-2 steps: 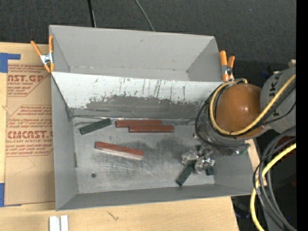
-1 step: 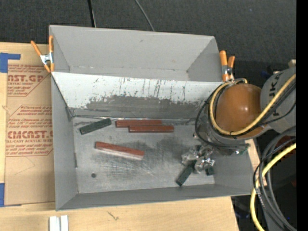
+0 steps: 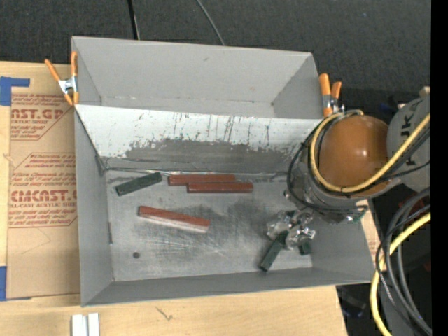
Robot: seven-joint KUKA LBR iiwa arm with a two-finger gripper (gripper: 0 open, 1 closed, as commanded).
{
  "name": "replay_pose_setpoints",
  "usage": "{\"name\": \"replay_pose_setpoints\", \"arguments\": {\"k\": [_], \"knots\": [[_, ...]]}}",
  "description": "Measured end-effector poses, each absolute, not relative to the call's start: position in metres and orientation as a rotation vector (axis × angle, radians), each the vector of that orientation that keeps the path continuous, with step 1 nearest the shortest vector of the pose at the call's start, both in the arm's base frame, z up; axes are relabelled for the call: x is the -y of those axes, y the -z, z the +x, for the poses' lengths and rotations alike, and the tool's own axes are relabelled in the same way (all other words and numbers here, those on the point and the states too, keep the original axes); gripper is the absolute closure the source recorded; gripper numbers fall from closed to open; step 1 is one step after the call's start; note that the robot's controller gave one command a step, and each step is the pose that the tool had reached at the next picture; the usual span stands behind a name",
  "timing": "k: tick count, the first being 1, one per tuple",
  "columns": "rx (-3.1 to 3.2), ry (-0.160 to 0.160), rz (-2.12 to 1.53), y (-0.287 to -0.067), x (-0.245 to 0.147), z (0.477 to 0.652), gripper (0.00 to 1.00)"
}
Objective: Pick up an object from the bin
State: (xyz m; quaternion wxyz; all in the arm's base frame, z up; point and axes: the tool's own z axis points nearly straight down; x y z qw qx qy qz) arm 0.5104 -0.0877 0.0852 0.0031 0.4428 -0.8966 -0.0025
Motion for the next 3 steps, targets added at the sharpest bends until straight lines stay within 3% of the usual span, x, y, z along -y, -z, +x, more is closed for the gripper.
{"name": "replay_pose_setpoints", "arguments": {"k": [2,3], "knots": [[2.82,-0.001,1.392,-0.132,0.087,0.513,1.0],[2.821,-0.002,1.392,-0.137,0.087,0.513,1.0]]}}
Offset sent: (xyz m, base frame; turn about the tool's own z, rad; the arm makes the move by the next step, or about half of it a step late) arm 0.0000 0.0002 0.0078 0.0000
